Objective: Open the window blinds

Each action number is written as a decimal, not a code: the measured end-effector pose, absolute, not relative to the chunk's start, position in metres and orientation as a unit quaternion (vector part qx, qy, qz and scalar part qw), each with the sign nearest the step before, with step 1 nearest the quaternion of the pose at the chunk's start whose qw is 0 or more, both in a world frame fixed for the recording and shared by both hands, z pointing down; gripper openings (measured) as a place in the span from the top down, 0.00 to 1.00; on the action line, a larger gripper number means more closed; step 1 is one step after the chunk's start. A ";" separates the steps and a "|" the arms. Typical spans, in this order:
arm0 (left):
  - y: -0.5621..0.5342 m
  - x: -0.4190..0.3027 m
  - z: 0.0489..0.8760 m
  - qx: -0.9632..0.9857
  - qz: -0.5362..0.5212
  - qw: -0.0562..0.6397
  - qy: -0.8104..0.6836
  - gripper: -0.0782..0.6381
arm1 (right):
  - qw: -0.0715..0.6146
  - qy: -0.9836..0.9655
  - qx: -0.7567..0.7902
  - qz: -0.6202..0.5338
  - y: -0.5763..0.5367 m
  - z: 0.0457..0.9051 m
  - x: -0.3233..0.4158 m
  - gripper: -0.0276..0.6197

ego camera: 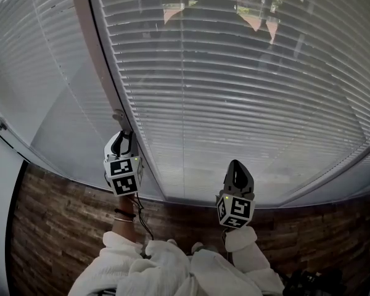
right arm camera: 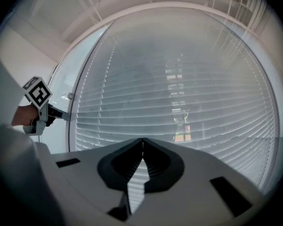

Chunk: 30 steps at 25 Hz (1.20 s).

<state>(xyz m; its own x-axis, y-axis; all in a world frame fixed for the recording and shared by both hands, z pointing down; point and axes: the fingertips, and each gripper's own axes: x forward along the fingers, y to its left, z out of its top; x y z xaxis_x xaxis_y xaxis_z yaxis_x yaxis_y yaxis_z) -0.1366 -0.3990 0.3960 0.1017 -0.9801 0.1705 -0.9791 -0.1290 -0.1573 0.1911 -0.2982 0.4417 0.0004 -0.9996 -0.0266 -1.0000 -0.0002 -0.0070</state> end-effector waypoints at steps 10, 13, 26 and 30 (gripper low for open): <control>-0.400 -0.126 0.400 -0.689 -0.319 0.211 0.616 0.72 | 0.019 0.700 -0.713 0.007 -0.296 0.438 0.195 0.94; -0.402 -0.125 0.401 -0.665 -0.366 0.269 0.592 0.72 | 0.018 0.698 -0.715 0.004 -0.299 0.437 0.193 0.94; -0.392 -0.120 0.417 -0.459 -0.596 0.527 0.395 0.72 | 0.023 0.696 -0.718 0.002 -0.299 0.444 0.194 0.94; -0.392 -0.120 0.418 -0.519 -0.548 0.496 0.429 0.72 | 0.024 0.696 -0.717 0.002 -0.300 0.443 0.190 0.94</control>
